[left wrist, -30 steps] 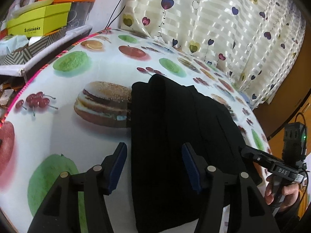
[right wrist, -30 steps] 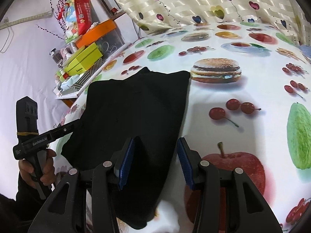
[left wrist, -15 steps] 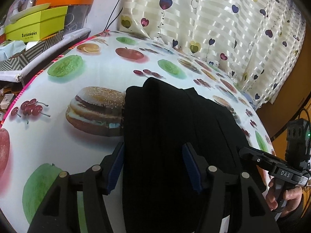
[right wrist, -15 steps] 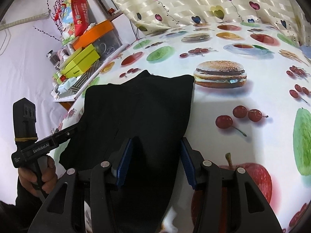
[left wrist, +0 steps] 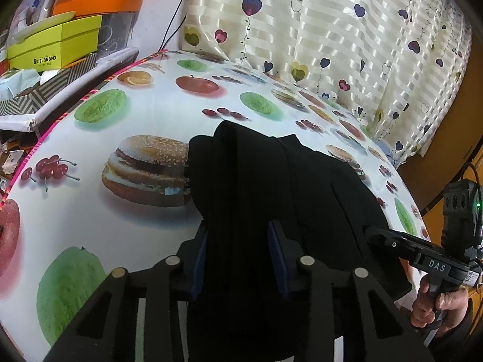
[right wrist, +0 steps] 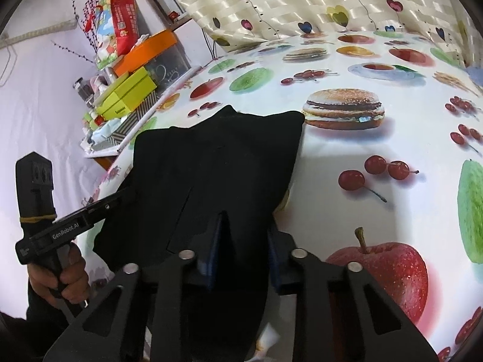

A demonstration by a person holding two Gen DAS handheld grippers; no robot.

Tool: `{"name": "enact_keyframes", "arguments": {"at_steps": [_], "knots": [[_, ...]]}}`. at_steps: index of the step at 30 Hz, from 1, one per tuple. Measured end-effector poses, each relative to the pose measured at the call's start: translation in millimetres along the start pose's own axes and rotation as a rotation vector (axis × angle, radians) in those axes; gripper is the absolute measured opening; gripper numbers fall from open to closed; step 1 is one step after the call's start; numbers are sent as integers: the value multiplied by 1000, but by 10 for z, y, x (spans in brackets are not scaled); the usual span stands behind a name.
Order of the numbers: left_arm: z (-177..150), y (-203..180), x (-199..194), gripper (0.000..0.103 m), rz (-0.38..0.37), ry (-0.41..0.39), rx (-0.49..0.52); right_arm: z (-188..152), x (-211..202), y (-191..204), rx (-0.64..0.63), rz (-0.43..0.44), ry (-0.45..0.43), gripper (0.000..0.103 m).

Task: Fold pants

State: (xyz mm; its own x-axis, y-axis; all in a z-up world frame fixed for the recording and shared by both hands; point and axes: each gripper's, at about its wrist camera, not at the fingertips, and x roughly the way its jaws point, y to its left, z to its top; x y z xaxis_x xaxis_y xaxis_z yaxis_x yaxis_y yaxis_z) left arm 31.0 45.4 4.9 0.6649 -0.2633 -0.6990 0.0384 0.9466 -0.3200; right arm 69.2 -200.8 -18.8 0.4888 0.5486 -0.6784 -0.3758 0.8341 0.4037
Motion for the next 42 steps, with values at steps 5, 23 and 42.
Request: {"name": "enact_keyframes", "arguments": {"at_steps": [5,23,42], "knots": [[16,-18,-24,30,8,-5,9,-10,-53,32,-2,-1,-21,15],[175,-210,-271,18,-1,-52,96,124,-312,296,-73,68,-95,13],[722,-135,-170,17,39,-102,160,677,-62,524,-135,97,-125,13]]}}
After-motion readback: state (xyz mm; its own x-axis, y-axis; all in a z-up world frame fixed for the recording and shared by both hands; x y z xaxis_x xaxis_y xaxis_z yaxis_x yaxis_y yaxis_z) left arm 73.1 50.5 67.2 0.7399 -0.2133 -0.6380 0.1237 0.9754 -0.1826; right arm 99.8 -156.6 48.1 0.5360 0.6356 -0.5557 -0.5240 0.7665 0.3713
